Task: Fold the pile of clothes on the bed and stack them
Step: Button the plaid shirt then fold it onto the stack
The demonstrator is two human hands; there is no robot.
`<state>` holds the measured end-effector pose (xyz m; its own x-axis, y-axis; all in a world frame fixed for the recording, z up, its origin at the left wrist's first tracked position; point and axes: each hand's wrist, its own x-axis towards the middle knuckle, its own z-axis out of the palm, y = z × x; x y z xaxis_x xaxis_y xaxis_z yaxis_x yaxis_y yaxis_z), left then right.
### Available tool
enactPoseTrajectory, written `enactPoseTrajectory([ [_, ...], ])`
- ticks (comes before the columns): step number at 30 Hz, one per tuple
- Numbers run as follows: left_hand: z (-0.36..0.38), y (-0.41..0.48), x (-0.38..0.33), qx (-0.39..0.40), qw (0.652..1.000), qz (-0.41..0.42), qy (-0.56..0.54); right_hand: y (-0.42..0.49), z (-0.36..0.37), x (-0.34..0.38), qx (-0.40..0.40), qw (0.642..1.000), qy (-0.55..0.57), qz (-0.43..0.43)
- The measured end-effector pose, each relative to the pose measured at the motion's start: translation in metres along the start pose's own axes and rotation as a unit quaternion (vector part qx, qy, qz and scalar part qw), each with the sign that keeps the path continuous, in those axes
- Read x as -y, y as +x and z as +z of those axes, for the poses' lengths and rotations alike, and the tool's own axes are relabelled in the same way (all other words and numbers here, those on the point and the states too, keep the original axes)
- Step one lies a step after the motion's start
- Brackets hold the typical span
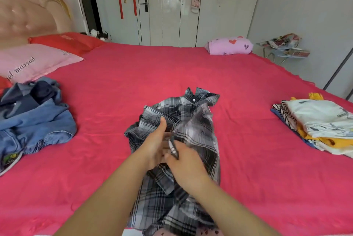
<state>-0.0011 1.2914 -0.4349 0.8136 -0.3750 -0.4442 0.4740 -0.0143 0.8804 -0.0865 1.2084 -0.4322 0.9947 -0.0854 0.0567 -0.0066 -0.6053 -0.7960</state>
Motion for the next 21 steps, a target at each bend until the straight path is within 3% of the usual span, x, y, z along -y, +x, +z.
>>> enactPoseTrajectory([
  [3,-0.029,0.009,-0.006,0.011,1.0,-0.007,-0.02,0.006,0.039,0.008,0.068,0.996,-0.022,-0.051],
  [6,-0.066,0.025,0.006,-0.103,0.989,0.047,0.092,0.014,0.053,0.009,0.205,0.976,-0.022,-0.07],
  [8,-0.09,0.031,0.02,-0.141,0.982,0.049,0.113,0.027,0.046,-0.002,0.246,0.967,-0.031,-0.053],
  [12,-0.127,0.046,0.054,-0.123,0.978,-0.009,0.171,0.084,0.018,-0.034,0.185,0.98,0.037,0.067],
  [15,-0.126,0.059,0.061,-0.111,0.969,0.013,0.219,0.142,-0.007,-0.058,0.086,0.985,0.056,0.138],
  [21,-0.101,0.082,0.05,-0.159,0.926,0.067,0.336,0.238,-0.041,-0.102,-0.032,0.97,0.071,0.228],
])
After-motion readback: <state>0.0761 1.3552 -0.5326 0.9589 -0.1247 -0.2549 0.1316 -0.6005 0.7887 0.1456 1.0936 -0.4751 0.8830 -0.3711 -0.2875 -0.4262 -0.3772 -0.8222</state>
